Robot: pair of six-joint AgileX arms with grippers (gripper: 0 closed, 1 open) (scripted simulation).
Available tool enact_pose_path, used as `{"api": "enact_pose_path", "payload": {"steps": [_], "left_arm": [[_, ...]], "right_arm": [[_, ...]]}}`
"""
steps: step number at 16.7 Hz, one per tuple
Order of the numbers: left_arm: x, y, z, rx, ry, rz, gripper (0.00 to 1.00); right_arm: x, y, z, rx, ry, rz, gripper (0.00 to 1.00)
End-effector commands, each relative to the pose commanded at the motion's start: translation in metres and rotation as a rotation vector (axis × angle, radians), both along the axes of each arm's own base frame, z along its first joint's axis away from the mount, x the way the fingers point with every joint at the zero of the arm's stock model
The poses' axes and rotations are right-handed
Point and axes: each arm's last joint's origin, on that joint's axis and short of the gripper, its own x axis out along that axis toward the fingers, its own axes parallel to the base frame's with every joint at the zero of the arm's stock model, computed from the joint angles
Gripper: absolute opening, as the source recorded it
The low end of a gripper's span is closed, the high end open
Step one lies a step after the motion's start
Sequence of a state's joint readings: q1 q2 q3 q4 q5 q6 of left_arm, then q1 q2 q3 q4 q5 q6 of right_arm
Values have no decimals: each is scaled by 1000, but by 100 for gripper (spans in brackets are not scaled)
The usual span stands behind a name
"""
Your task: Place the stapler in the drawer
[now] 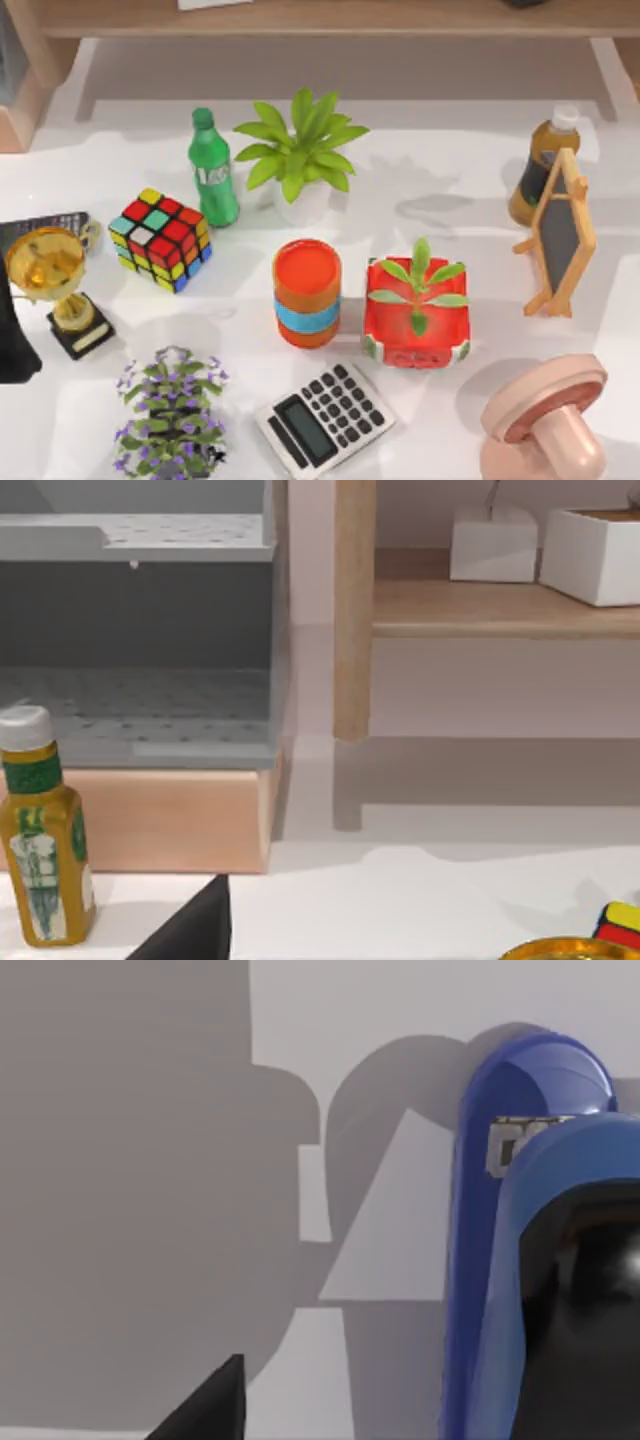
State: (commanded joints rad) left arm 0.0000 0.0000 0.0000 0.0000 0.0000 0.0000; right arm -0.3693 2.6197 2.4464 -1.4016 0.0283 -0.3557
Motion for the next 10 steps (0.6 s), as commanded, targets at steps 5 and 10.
{"api": "enact_pose_path", "payload": {"steps": [5, 10], "left_arm": [[0, 0, 0, 0, 0, 0, 100], [0, 0, 0, 0, 0, 0, 100]], "right_arm": [[0, 2, 1, 2, -10, 15, 100], [-5, 1, 4, 25, -116, 116, 100]]}}
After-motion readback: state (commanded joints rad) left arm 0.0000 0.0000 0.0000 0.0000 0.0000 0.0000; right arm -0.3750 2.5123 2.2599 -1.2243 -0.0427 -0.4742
